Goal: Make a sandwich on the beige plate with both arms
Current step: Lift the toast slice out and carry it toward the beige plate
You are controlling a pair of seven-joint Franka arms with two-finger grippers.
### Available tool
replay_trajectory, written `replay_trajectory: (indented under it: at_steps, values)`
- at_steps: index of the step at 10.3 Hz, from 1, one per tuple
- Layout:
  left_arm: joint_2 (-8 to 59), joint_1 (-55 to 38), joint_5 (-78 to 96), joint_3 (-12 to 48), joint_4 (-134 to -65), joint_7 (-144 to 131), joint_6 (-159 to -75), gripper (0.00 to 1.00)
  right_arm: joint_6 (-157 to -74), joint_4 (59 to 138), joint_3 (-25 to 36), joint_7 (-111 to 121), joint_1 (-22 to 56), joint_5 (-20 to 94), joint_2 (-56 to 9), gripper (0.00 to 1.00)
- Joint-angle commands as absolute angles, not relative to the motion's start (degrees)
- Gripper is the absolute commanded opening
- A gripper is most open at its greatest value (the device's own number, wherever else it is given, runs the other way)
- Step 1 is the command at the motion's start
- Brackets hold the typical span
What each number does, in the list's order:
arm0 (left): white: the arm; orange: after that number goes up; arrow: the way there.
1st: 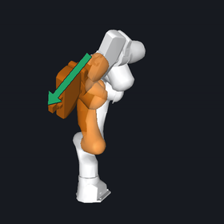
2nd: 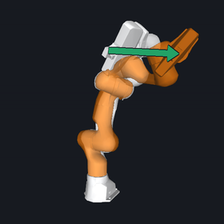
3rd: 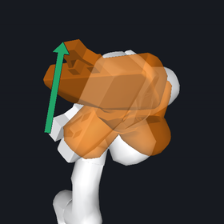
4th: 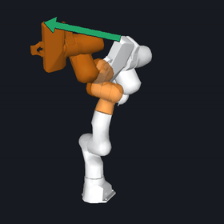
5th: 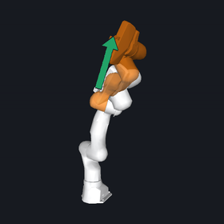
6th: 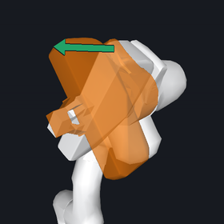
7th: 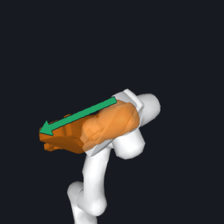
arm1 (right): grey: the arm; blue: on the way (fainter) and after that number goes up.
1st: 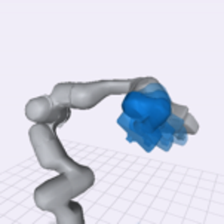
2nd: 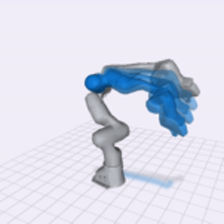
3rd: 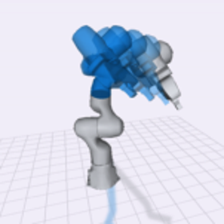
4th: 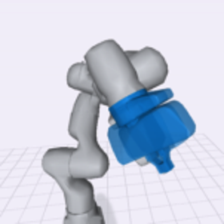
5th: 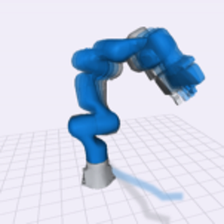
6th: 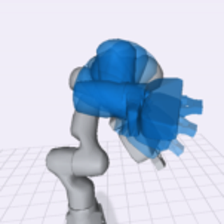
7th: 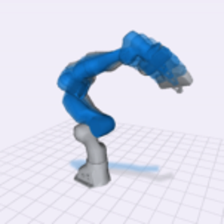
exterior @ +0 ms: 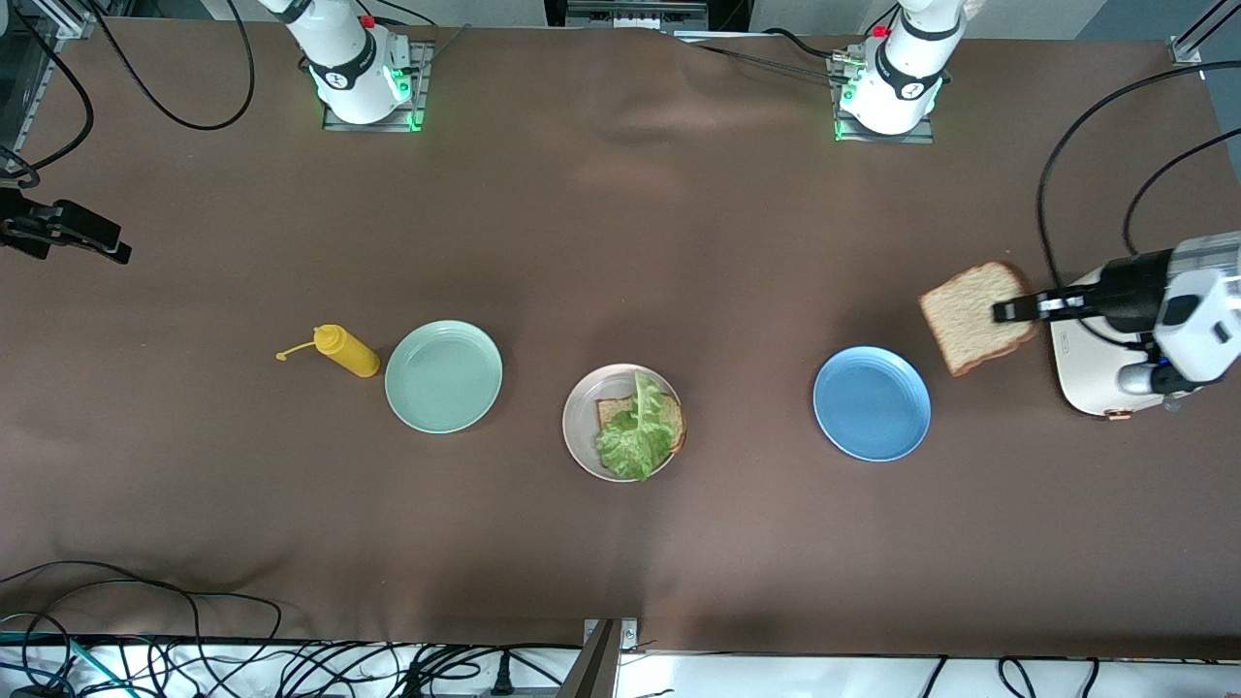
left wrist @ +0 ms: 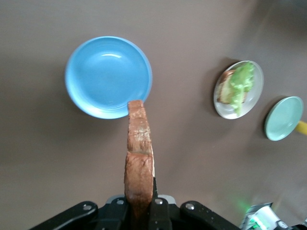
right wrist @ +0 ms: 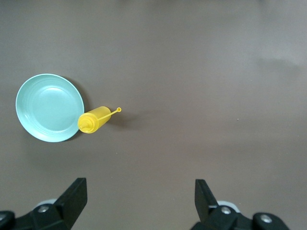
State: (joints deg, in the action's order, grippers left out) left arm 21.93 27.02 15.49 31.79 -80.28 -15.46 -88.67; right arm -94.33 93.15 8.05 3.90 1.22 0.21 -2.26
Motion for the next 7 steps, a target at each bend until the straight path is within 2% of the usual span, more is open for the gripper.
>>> replay_trajectory:
  at_steps: [1, 7]
  values:
    - [24.7, 21.0, 18.5, 31.7, -80.2, -22.2, -95.8, 0.0, -93.6, 92.0, 7.2, 4.7, 0.5, 0.5, -1.7, 1.0]
    - [35.6, 4.1, 18.6, 31.2, -79.9, -26.7, -118.3, 0.0, -89.7, 90.4, 5.8, 4.0, 1.4, 1.8, -1.7, 1.0]
